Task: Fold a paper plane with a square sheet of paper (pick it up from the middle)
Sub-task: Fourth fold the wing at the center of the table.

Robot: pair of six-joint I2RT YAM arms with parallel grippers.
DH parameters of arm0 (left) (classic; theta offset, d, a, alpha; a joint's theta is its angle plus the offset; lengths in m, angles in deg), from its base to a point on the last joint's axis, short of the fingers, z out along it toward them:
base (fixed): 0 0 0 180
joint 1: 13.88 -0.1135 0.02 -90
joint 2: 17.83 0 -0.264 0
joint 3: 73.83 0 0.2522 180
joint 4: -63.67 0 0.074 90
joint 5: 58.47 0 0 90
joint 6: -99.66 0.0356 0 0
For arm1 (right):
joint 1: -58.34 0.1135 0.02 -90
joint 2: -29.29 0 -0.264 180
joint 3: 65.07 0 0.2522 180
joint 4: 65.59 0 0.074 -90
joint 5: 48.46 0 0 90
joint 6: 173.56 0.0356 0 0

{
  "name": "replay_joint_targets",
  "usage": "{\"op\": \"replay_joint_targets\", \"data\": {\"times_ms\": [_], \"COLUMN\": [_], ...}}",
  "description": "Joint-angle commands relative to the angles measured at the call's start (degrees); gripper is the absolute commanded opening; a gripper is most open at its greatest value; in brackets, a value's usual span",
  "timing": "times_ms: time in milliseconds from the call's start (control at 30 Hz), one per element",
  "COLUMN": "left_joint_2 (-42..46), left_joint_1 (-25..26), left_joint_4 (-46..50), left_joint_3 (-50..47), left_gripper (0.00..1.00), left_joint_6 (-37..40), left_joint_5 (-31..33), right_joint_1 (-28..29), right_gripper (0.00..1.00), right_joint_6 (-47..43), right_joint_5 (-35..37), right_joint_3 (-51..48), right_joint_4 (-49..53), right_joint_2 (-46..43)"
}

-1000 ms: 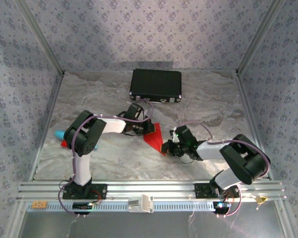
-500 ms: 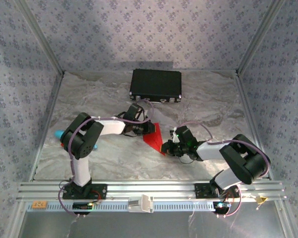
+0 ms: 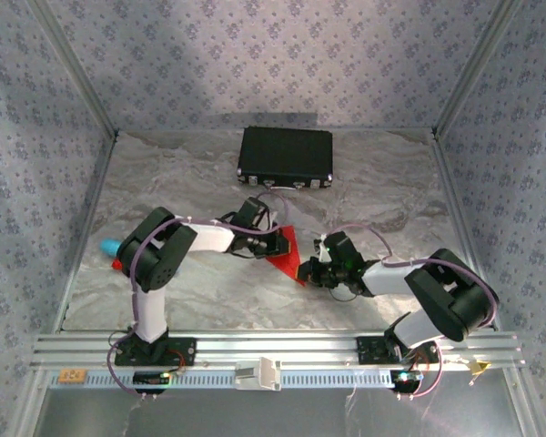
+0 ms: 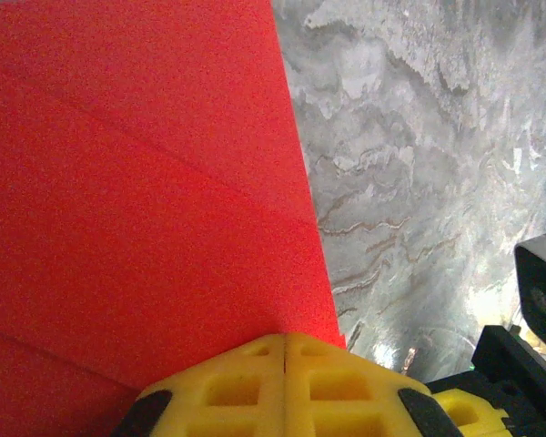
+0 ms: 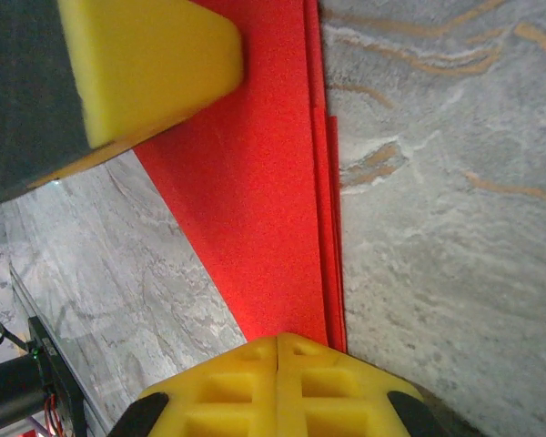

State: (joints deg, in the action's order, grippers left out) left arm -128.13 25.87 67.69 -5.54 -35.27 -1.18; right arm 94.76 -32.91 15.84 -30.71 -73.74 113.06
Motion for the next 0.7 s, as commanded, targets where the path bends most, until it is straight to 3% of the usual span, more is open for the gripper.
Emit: {"op": "replay_joint_targets", "data": {"times_ms": [0,267,667], "left_joint_2": [-1.8,-2.3,-5.6], "left_joint_1": [-2.3,-6.1,-9.8], "left_joint_4": [-0.2,1.9,13.1], "left_joint_3": [-0.7,2.3,10.4], "left_gripper": [0.06,0.06,0.07], "left_joint_6": [0.7,2.2,4.0], "left_joint_5": [0.9,2.2,8.6], "right_joint_1": [-0.5,-0.7,-0.8], "right_gripper": [0.00,0.00,0.00], "right_joint_6": [0.3,-0.1,-1.8], "right_joint_5": [3.2,3.0,1.9], "right_joint_3": [-2.2,-2.0,-2.0], "right_joint_4": [7.1,7.7,8.9], "right_joint_2": [0.5,0.4,0.4]}}
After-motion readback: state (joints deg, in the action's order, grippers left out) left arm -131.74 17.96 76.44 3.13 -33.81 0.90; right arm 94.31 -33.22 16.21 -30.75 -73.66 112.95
